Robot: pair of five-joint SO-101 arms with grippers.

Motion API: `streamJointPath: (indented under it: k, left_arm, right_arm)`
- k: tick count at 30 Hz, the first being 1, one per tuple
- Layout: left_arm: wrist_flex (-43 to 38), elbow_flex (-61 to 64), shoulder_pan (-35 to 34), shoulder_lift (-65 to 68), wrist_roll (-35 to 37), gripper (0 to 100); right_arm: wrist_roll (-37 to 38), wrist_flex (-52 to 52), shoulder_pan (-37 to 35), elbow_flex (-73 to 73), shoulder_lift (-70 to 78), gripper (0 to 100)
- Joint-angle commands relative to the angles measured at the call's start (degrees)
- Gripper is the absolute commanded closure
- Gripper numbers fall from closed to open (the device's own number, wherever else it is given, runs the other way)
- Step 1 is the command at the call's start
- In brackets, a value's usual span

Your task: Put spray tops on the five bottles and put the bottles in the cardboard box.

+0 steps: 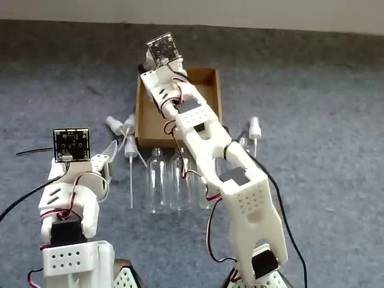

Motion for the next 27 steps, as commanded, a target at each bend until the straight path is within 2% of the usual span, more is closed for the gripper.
streamJointPath:
  k: [1, 12, 19, 27]
  left_arm:
    - [-1.14, -0.40, -0.57, -0.48, -0.44, 73]
    - [-1.14, -0.40, -0.57, -0.48, -0.44, 73]
    - [-1.14, -0.40, -0.57, -0.48, -0.44, 73]
    - [-1.14, -0.40, 0.40, -0.48, -1.05, 73]
  right_arm:
    - [0.53, -1.10, 0.66, -2.95, -0.48, 93.6]
    - [0.44, -1.10, 0.13, -2.95, -0.84, 91.3]
    - [0.44, -0.66, -0.92, -2.77, -0.84, 80.3]
    - [0.44, -0.66, -1.01, -2.95, -1.01, 80.0]
